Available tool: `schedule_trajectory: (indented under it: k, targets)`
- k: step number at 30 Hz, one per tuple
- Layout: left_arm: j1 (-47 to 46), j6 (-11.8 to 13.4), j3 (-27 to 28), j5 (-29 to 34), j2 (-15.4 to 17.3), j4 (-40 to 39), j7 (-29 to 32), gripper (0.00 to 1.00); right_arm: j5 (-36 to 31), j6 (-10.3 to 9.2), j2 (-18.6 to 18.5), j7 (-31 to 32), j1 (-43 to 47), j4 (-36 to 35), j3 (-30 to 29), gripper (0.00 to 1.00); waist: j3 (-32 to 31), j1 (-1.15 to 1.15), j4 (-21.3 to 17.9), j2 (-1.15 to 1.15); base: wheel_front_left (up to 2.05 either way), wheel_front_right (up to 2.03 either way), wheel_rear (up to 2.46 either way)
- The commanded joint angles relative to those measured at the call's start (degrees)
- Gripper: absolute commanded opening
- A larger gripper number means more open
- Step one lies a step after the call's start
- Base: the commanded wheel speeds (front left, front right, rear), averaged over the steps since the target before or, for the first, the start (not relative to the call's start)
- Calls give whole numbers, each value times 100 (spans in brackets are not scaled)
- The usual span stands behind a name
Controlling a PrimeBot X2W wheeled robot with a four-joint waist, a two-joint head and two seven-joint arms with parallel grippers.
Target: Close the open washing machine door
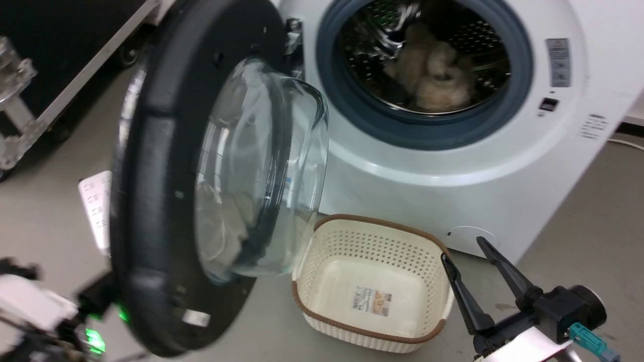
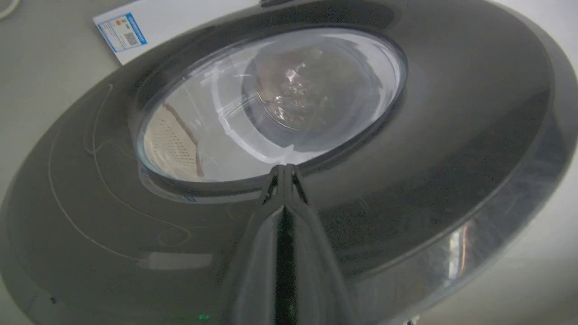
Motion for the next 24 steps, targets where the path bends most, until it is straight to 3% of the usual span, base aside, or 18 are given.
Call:
schedule_trajectory:
  k: [1, 5, 11, 17, 24]
  targets:
    - [200, -94, -233, -72, -268, -153, 141, 0, -54, 5, 30, -25, 63, 30, -54, 100, -81, 1, -188, 0, 0, 0, 0]
    - [398, -150, -504, -142, -552, -328, 159, 0, -72, 5, 40, -25, 61, 34, -119, 100, -92, 1, -394, 0, 0, 0, 0]
    - [807, -283, -1413, -564, -788, -669, -164, 0, -86, 5, 37, -25, 26, 3, -217, 100, 64, 1, -928, 0, 0, 0, 0]
    - [781, -509, -2685, -1317, -796, -596, -1254, 0, -7, 5, -36, -25, -157, -10, -153, 100, 375, 1, -1658, 0, 0, 0, 0]
    - [-20, -790, -3632, -1401, -797, 86, -2493, 0, 133, 5, -17, -25, -356, 23, -155, 100, 771, 1, -2558, 0, 0, 0, 0]
